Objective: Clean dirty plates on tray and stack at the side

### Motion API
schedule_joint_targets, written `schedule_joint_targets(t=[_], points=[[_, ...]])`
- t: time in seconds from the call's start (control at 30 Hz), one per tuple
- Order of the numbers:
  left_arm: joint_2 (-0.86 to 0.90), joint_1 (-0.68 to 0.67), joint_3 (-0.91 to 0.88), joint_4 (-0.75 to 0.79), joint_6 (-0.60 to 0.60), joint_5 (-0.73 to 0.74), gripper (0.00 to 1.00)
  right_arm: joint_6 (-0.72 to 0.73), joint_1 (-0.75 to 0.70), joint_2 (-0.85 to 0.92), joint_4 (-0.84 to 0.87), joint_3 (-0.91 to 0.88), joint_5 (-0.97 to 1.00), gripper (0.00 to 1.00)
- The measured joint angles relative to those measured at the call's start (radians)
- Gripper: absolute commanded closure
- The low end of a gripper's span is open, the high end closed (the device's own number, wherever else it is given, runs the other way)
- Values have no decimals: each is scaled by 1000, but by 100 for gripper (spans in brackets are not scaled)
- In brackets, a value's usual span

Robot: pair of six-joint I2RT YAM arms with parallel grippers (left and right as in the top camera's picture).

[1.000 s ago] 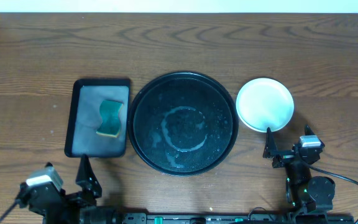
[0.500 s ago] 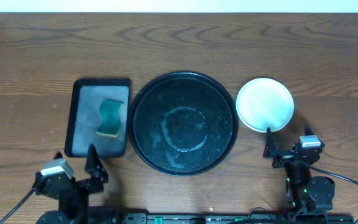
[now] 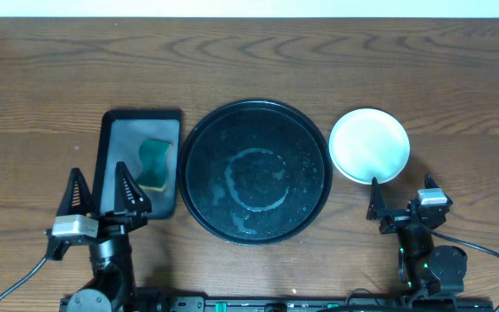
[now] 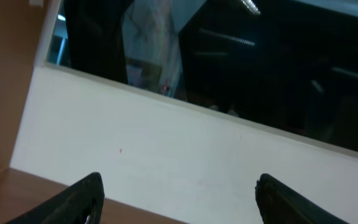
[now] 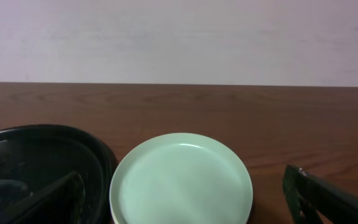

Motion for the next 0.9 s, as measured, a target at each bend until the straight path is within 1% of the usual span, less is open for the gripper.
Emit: schedule_joint_targets(t=[0.07,0.13,0.5,0.77,0.9], points=[[0,0,-55,59,-24,2,22,0,0,0,0,0,0,1],[0,0,-85,71,-40,2,22,0,0,0,0,0,0,1],[0,0,-202,77,-66,3,22,0,0,0,0,0,0,1],[0,0,-222,-137,-65,3,22,0,0,0,0,0,0,1],[0,0,-222,-246,18,33,21,0,0,0,0,0,0,1]])
